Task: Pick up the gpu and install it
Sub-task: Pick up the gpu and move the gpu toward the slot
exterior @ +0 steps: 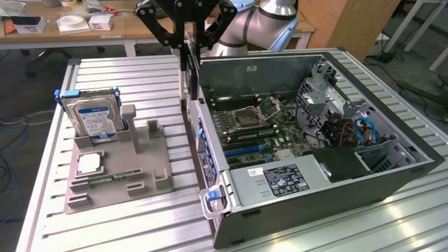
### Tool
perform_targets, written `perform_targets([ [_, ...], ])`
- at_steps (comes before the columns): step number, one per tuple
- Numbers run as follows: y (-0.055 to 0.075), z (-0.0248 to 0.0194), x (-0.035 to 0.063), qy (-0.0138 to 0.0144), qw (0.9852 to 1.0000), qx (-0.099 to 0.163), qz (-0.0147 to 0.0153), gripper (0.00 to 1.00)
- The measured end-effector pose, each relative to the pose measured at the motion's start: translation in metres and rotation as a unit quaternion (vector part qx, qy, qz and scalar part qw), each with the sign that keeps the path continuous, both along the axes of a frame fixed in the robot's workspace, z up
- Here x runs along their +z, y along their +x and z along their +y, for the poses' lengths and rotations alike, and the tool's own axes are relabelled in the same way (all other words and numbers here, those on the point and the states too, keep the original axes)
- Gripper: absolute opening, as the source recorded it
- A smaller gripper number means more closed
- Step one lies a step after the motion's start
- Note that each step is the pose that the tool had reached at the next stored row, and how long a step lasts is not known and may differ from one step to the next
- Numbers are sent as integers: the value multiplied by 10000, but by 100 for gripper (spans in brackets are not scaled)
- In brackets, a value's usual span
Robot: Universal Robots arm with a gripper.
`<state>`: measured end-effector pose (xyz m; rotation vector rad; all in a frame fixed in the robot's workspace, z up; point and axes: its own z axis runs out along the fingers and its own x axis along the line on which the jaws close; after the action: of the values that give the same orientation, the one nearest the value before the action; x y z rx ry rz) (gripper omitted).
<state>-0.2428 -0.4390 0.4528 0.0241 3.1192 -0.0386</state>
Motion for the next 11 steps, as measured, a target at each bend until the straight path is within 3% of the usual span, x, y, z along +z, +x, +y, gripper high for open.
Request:
perform_targets([
  [11, 112, 0, 0, 1, 10000, 0, 0, 27],
])
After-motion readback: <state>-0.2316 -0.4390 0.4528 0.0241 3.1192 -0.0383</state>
